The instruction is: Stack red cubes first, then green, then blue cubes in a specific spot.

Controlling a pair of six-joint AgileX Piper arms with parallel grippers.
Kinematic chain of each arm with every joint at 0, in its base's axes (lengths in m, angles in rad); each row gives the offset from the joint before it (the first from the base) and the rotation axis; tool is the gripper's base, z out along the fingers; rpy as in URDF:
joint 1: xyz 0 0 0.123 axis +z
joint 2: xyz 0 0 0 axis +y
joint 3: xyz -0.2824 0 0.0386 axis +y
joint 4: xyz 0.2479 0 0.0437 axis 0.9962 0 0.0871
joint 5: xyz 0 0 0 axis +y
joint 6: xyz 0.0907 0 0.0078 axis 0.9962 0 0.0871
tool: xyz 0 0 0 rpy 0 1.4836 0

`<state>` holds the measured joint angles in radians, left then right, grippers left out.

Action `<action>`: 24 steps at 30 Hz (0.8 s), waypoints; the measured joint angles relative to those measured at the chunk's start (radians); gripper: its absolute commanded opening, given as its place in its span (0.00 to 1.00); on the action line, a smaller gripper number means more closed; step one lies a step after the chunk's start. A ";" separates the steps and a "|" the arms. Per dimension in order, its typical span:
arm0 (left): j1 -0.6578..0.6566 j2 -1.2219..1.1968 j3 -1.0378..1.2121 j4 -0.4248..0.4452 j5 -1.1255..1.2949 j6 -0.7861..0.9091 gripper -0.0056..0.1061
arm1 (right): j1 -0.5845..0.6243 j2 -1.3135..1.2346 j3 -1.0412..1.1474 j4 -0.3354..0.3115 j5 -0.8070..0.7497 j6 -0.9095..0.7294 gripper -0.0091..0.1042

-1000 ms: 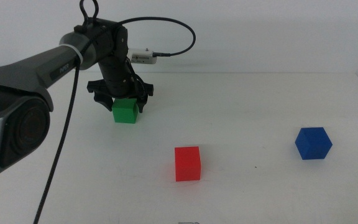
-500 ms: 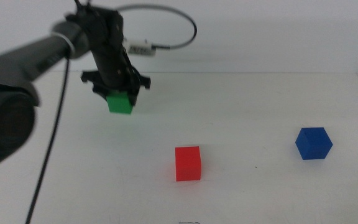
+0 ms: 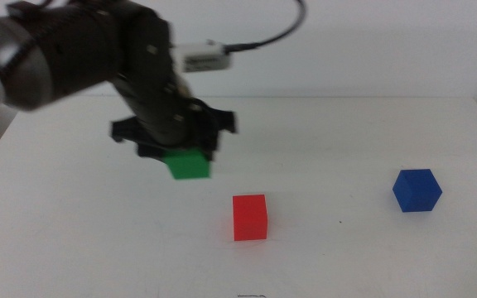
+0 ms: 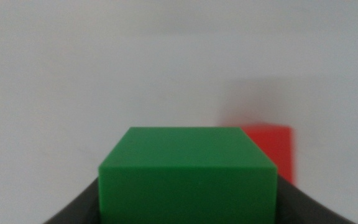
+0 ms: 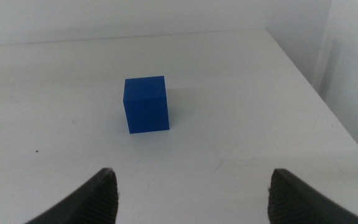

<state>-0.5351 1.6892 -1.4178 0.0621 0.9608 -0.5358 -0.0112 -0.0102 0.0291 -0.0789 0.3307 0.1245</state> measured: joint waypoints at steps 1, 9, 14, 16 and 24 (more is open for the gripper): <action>-0.035 -0.001 0.001 0.012 0.004 -0.032 0.04 | 0.000 0.000 0.000 0.000 0.000 0.000 0.62; -0.209 0.045 0.001 0.059 0.020 -0.272 0.04 | 0.000 0.000 0.000 0.000 0.000 0.000 0.62; -0.233 0.068 0.001 0.085 -0.017 -0.294 0.04 | 0.000 0.000 0.000 0.000 0.000 0.000 0.62; -0.233 0.073 0.001 0.100 -0.022 -0.296 0.04 | 0.000 0.000 0.000 0.000 0.000 0.000 0.62; -0.235 0.161 -0.095 0.118 0.020 -0.308 0.04 | 0.000 0.000 0.000 0.000 0.000 0.000 0.62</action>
<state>-0.7701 1.8506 -1.5129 0.1806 0.9806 -0.8435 -0.0112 -0.0102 0.0291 -0.0789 0.3307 0.1245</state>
